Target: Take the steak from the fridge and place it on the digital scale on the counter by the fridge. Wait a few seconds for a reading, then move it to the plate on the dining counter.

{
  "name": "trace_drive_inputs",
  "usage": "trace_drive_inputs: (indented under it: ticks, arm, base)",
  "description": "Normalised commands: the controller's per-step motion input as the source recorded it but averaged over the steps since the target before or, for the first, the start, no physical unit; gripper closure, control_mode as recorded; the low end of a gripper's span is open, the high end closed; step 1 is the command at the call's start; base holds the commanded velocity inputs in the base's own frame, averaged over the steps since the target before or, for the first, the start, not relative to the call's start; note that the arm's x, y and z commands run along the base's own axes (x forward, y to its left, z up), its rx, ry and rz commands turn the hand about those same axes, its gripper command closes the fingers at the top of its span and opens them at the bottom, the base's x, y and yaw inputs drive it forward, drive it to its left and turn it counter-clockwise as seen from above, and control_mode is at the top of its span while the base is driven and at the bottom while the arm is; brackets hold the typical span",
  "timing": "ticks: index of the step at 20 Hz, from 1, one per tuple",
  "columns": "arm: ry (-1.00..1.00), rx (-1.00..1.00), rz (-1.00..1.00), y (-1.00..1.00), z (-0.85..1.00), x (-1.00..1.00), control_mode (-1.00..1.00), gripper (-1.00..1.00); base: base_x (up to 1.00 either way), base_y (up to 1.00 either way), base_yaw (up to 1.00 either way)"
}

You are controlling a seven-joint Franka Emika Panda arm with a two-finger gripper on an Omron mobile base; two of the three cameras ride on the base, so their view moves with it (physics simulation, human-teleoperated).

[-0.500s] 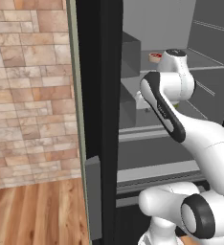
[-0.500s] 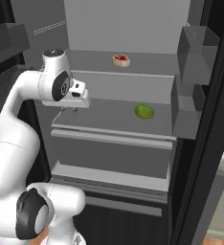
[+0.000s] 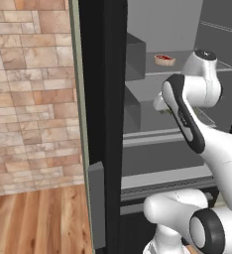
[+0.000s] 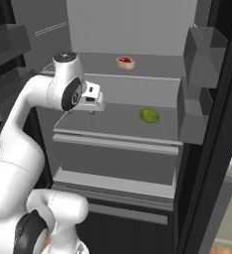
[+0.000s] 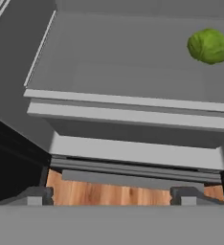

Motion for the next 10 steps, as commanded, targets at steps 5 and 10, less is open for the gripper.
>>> trace_drive_inputs:
  ticks: [5,10]
  arm:
    - [-0.26,0.00,0.00,-0.53,0.46,-0.05,-1.00,-1.00]
    - [-0.25,0.00,0.00,-0.31,0.57,0.00,-1.00,-1.00]
  base:
    - [0.00,0.00,0.00]
    - [0.00,0.00,0.00]
